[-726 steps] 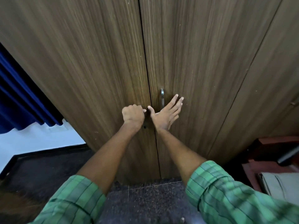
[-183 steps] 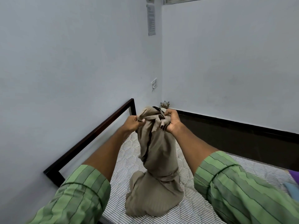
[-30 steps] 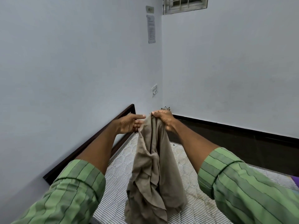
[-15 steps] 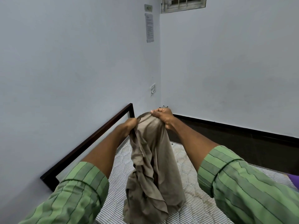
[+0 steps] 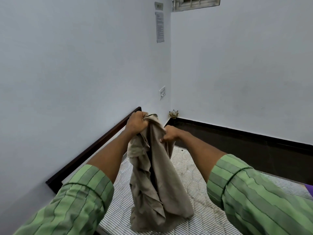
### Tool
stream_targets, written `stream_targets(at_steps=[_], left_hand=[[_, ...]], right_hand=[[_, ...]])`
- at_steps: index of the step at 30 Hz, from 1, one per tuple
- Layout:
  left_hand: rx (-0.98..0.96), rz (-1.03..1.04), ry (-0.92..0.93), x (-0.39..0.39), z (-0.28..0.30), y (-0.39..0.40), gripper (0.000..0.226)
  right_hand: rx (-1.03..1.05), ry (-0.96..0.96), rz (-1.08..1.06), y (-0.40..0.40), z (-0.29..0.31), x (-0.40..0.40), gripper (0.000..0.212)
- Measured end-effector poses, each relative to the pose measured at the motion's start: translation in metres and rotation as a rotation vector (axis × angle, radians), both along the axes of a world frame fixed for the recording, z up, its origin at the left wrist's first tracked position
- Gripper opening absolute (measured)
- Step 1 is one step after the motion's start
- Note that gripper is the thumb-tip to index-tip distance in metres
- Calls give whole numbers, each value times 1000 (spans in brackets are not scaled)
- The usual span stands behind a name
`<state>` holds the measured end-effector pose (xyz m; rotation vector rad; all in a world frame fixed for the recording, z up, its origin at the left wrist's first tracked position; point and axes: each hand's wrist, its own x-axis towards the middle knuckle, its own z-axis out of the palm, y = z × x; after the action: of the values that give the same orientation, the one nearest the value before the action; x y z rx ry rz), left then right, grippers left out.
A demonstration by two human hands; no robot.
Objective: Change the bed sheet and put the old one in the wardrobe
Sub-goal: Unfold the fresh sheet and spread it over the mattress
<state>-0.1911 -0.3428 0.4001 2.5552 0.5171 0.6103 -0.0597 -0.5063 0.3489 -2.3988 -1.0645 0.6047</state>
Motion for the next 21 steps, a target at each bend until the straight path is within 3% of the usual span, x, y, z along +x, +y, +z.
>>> stream_targets(at_steps=[4, 7, 10, 13, 17, 19, 21], left_hand=[[-71, 220, -220, -13, 14, 5, 14], [-140, 323, -306, -17, 24, 18, 23], [-123, 300, -277, -19, 30, 10, 19], [-100, 308, -261, -25, 28, 23, 10], [90, 102, 55, -34, 28, 37, 71], [57, 36, 137, -34, 25, 26, 94], [-30, -32, 153, -29, 19, 8, 93]], right_hand=[[88, 261, -52, -10, -13, -24, 72], [-136, 65, 57, -19, -28, -29, 58], [-266, -38, -10, -20, -25, -25, 63], [-15, -29, -199, -12, -1, -20, 47], [623, 2, -617, -6, 41, -2, 38], [709, -42, -484, 6, 63, -9, 37], [749, -55, -234, 21, 76, -33, 21]])
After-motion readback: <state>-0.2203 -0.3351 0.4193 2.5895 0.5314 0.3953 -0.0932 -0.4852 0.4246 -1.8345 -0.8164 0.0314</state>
